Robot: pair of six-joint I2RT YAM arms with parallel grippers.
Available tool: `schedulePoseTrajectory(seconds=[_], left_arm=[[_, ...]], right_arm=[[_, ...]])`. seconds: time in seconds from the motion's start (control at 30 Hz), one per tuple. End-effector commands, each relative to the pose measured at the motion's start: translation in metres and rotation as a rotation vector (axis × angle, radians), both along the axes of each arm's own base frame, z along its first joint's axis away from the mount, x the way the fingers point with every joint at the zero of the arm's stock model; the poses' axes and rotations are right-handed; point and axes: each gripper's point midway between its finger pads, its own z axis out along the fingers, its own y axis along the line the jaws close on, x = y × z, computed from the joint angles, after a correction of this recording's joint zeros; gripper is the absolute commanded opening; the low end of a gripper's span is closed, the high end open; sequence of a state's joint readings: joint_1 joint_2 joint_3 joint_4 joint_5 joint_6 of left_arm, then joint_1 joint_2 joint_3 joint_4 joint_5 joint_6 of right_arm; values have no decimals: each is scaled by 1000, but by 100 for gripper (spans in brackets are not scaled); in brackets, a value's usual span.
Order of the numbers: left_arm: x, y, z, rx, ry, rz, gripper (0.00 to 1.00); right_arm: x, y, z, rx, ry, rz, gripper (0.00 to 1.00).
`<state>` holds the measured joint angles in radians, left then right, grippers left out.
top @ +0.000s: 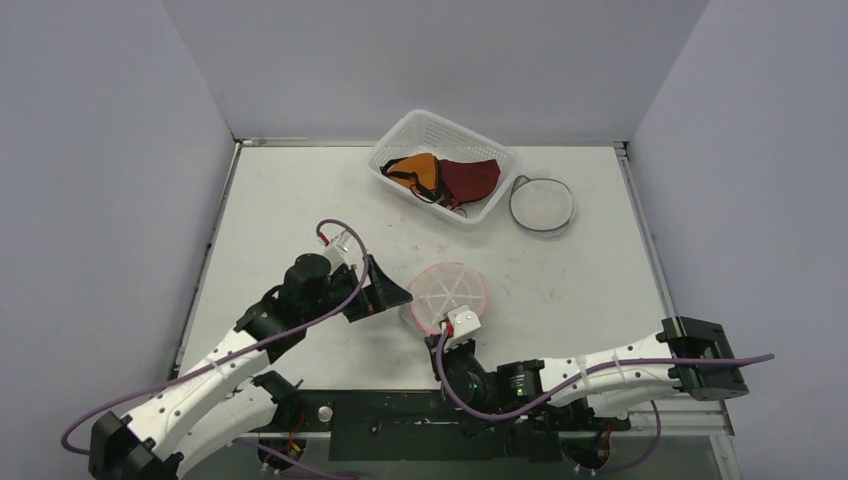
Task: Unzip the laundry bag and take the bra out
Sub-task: Unzip the laundry bag at the center of the board.
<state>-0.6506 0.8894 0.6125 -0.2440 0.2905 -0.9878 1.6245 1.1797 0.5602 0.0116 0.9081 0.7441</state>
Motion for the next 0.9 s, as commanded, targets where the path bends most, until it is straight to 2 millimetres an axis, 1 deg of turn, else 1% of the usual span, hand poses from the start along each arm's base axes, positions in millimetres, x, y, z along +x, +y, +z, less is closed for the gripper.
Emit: schedulePoseTrajectory(seconds=[0.0,0.1,0.2,0.37,0.47,0.53,0.6,0.67,0.73,0.8,0.83,0.87], left_arm=[[-24,19,-1,-29,16,27,96],[-26,14,0,-94,24,31,96],[-21,5,2,-120,28,17,92],[-7,-12,12,-139,7,3,85],[-3,-23,15,-146,-6,-20,76],[-3,-30,12,-138,-2,-37,70],[-4,-38,9,-146,-5,-57,58],[-4,-41,5,-148,3,-60,42],[-4,-41,4,-148,3,-55,26],[-1,-38,6,-144,-8,-38,13],[1,-37,7,-140,-13,-31,5],[2,-35,9,-137,-21,-28,0]], right_arm=[[-2,34,34,103,-9,56,5],[-1,43,38,104,-12,73,5],[-1,47,38,100,-11,81,5],[-3,42,34,99,1,75,5],[-3,38,34,108,6,65,5],[-3,36,34,111,6,61,5],[-3,35,35,115,7,58,5],[-3,34,35,116,7,57,5],[-2,33,36,115,4,50,5],[-1,31,36,110,2,43,5],[-1,29,37,107,2,39,5],[0,27,36,100,1,33,5]])
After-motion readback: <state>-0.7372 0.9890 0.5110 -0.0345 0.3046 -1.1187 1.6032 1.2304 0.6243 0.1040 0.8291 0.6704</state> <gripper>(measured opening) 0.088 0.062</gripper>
